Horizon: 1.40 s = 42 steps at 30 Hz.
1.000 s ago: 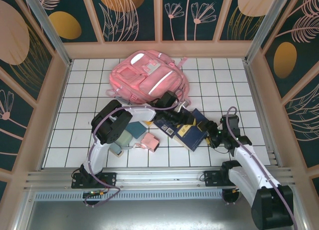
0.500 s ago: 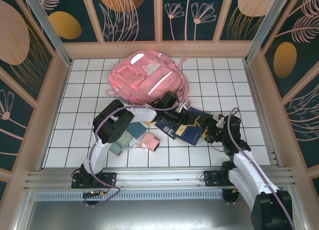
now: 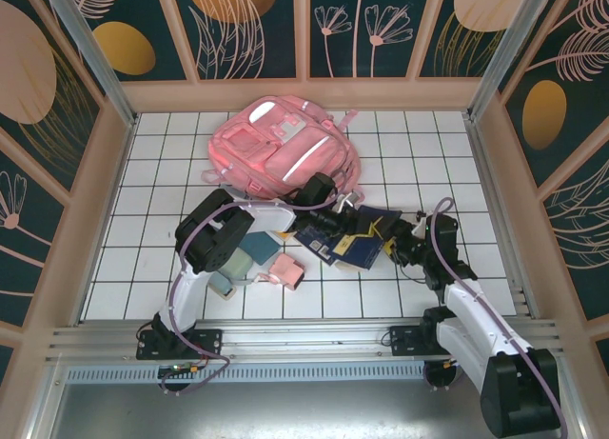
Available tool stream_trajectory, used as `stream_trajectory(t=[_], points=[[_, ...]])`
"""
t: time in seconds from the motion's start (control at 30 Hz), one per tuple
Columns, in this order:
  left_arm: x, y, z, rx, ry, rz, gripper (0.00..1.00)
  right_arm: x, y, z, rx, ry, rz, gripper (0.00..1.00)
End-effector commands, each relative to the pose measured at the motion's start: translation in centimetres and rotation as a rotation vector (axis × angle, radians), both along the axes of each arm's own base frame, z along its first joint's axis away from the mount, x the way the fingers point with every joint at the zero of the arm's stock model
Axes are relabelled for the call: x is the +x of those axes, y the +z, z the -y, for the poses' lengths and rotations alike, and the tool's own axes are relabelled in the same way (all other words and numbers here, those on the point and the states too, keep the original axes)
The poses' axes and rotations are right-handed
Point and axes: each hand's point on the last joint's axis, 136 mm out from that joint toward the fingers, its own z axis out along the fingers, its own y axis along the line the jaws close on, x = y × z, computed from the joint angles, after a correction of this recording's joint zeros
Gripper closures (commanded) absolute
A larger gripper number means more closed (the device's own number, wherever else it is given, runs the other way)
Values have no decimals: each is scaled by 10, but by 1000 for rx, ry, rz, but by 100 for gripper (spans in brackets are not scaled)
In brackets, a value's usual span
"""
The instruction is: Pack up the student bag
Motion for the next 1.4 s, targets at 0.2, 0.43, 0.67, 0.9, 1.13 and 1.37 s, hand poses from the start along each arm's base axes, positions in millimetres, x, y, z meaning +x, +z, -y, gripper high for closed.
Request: stream_trajectory(t=[0.2,0.43,0.67,0.9,1.13,1.37], points=[[-3,-29,-21,85,26,-17,19,-8,-27,16,-107,-53,-89,45],[-3,-27,-20,41,27,-33,24,-7,-25,5,-54,-21,-54,60],[7,13,-13,-15,44,82,25,-1,-23,-7,-74,22,-16,100],[53,93,-36,211,98,479,14,4,-12,30,-336,-70,-40,100],[146,137,-86,613,277,835,12,8,-2,40,-519,-40,-85,100],[216,103,-113,936,314,976,12,8,2,26,-490,-1,-62,100]])
